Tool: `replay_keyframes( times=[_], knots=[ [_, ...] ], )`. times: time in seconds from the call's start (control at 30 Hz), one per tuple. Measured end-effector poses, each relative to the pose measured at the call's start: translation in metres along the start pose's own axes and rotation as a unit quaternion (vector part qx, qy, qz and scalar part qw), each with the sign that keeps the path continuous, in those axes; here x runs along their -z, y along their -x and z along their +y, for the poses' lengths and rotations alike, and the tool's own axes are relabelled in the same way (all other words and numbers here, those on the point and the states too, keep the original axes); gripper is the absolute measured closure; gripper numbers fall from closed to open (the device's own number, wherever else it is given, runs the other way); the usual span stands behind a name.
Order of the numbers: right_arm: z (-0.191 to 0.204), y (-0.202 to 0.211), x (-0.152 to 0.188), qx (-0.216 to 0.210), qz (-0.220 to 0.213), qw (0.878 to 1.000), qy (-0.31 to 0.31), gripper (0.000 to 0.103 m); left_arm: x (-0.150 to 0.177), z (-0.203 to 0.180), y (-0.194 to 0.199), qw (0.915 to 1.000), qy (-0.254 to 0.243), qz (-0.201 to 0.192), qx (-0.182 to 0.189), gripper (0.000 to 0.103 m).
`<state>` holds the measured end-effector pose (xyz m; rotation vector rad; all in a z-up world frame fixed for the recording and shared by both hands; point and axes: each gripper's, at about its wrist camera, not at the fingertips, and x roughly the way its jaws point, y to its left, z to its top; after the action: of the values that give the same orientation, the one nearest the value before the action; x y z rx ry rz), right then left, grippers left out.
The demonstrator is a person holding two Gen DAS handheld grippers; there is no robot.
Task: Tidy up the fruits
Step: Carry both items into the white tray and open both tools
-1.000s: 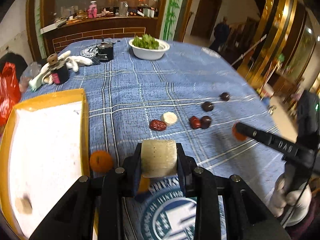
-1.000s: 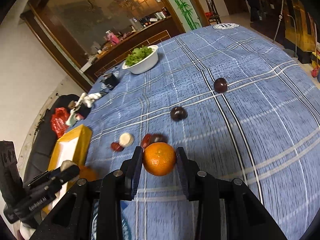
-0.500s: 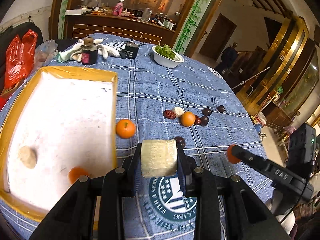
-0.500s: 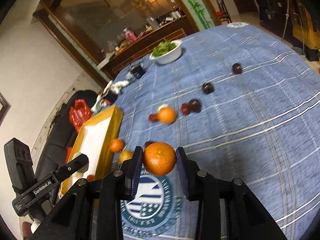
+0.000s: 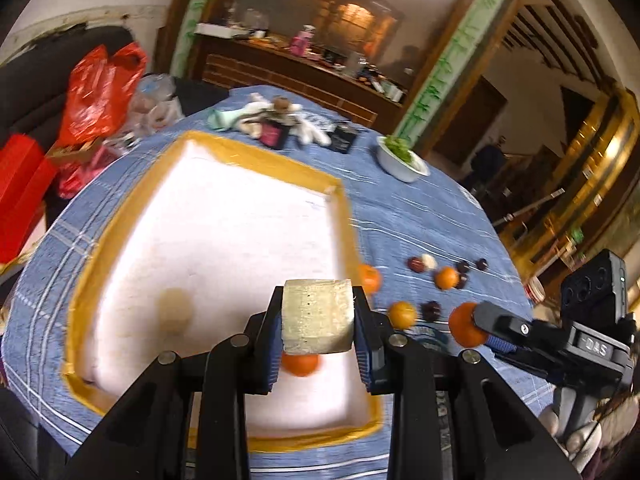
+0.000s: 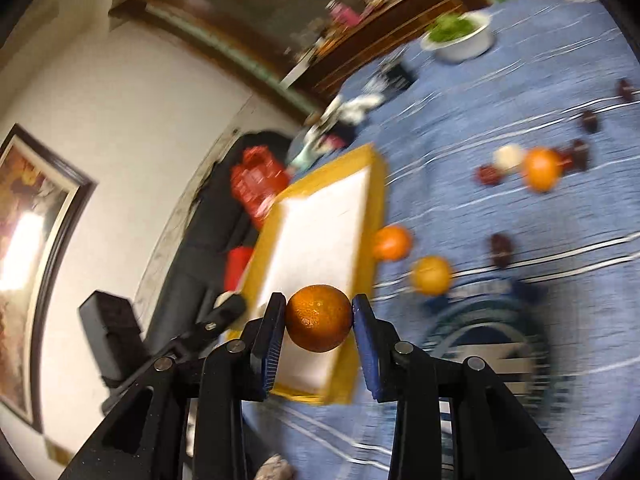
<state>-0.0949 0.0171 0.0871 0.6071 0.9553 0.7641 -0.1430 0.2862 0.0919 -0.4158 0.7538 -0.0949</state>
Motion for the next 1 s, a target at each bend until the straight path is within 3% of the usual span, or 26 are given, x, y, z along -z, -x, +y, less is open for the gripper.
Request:
replay_keyframes(
  times=[0.13, 0.27, 0.43, 0.6, 0.7, 0.77, 0.87, 1.0],
  knots=[
    [0.013, -0.038, 0.007, -0.021, 0.043, 0.999, 0.003, 0.065, 0.000, 0.035, -0.001, 0.9991, 0.027, 0.001, -0.032, 0.074],
    [0.023, -0.070, 0.016, 0.016, 0.071, 0.997, 0.040, 0.065, -0.001, 0.055, -0.003, 0.9976, 0.034, 0.000, -0.061, 0.074],
    [0.040, -0.094, 0.033, 0.074, 0.095, 0.986, 0.113, 0.065, -0.014, 0.061, -0.019, 0.9971, 0.019, 0.012, -0.073, 0.074],
    [0.048, -0.108, 0.050, 0.098, 0.114, 0.977, 0.149, 0.063, -0.022, 0.063, -0.036, 0.9965, 0.013, 0.027, -0.078, 0.074],
    [0.050, -0.112, 0.056, 0.109, 0.112, 0.974, 0.166, 0.063, -0.024, 0.062, -0.035, 0.9967, 0.015, 0.024, -0.076, 0.062],
    [0.051, -0.112, 0.056, 0.110, 0.114, 0.973, 0.169, 0.063, -0.024, 0.060, -0.028, 0.9968, 0.017, 0.013, -0.076, 0.042],
    [0.052, -0.113, 0.055, 0.109, 0.110, 0.973, 0.170, 0.056, -0.025, 0.055, -0.015, 0.9966, 0.020, -0.003, -0.080, 0.039],
    [0.053, -0.100, 0.054, 0.103, 0.091, 0.975, 0.172, 0.054, -0.023, 0.044, 0.002, 0.9964, 0.029, -0.019, -0.077, 0.035]
  ],
)
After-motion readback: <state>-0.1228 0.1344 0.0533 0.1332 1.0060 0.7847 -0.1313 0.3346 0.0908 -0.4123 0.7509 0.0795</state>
